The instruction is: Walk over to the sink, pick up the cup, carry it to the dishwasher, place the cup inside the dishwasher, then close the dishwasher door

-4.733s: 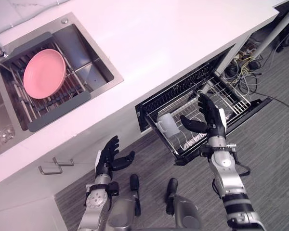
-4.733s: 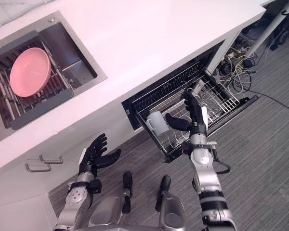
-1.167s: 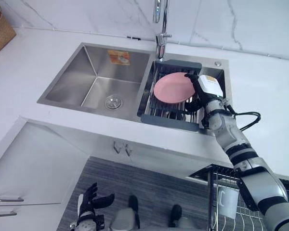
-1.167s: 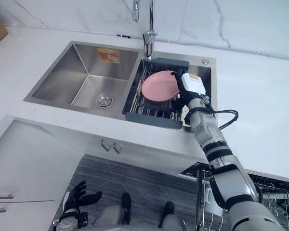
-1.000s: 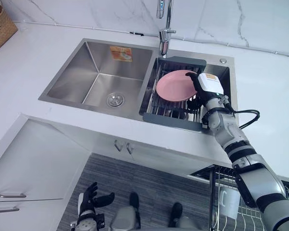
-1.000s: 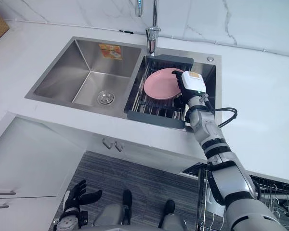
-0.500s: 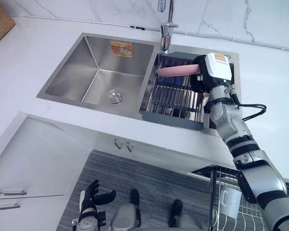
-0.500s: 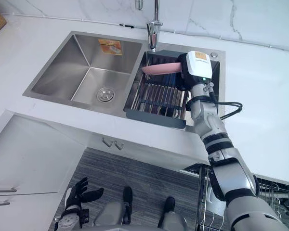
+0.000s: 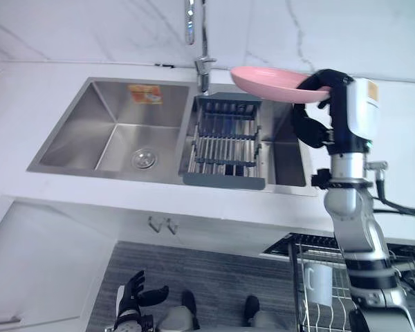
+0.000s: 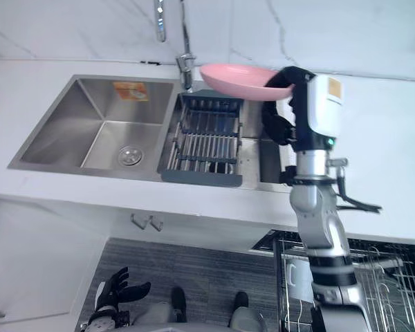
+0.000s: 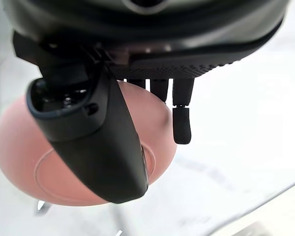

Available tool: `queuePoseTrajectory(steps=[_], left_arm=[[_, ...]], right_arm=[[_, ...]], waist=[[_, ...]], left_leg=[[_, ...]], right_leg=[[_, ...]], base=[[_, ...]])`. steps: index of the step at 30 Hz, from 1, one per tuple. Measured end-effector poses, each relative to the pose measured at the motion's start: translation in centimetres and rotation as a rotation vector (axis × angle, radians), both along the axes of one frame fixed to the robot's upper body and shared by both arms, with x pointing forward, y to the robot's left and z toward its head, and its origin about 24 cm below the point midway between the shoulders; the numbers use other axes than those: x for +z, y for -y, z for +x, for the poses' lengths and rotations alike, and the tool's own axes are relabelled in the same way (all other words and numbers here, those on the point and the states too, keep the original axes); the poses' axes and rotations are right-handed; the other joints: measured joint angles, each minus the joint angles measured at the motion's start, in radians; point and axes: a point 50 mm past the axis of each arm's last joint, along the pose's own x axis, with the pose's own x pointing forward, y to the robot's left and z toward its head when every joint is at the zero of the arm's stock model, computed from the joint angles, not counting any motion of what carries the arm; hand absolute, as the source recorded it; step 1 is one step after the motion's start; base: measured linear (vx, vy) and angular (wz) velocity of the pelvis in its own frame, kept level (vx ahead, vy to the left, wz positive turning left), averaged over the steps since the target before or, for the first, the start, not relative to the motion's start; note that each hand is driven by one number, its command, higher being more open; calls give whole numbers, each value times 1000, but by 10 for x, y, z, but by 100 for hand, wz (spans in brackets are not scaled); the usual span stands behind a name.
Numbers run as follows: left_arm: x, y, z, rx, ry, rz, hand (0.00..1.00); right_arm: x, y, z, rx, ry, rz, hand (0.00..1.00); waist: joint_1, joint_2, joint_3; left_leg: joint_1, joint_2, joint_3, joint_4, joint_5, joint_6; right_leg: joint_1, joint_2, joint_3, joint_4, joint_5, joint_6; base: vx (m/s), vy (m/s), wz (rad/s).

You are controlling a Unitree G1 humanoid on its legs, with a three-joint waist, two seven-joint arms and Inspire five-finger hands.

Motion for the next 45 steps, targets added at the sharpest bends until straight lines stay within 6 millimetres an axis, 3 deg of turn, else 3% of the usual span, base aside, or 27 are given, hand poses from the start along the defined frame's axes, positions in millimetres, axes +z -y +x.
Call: queuePoseTrajectory(steps=[4,11,16,18,20,24,30,31,36,45], left_arm=[[-4,-1,-7,-1,-38,-7,90],[-6,0,-12,-2,-53,-13,90],[-8,19,-1,-36,-34,-58,90],[-7,28,7,-39,-6,-82,90],[-6,33,13,-42,12,-94,90],[0,36,31,-53,63,-96,90],[12,45,57,-71,154,-108,90],[14,47,61,-74,166,-112,90],[21,57,78,-115,211,-118,90],[31,61,92,-111,271,-112,90]], right_arm=[[-18,17,-28,-70,-41,57,30],[-54,37,-55,-185,-185,119,30],[-78,58,-68,-291,-302,140,30],[-87,70,-75,-358,-335,166,30],[-95,77,-82,-408,-372,183,30],[-110,78,-84,-419,-432,259,30],[-110,77,-79,-395,-426,299,30],[-112,78,-75,-396,-430,308,90],[-126,84,-53,-421,-480,407,90],[-111,81,-47,-416,-391,438,90]], waist=[[-41,-2,-17],[-113,2,-32],[-160,31,-11],[-178,58,12],[-179,78,32],[-176,93,94],[-147,87,155],[-141,87,159],[-107,87,185],[-82,88,204]], left_leg=[[31,1,76,1,-20,-2],[52,-2,251,27,-57,0],[43,-3,349,80,-104,6],[25,-7,384,97,-118,12],[11,-11,403,99,-121,15],[-41,-7,428,117,-121,15],[-97,13,430,160,-126,14],[-108,16,429,166,-127,12],[-143,34,429,191,-134,11],[-158,56,445,211,-136,9]], right_leg=[[-30,4,80,33,-6,4],[-137,24,264,99,-3,15],[-187,28,344,104,15,28],[-217,23,369,106,23,32],[-241,19,377,118,29,37],[-316,23,394,161,28,37],[-381,15,354,208,20,26],[-393,13,342,214,20,25],[-427,10,311,227,26,23],[-424,8,277,229,24,21]], base=[[-29,43,-57],[-19,52,-80],[-9,48,-60],[1,64,-43],[11,47,-29],[-18,-5,-12],[-19,-21,3],[0,0,0],[12,-7,2],[47,-3,9]])
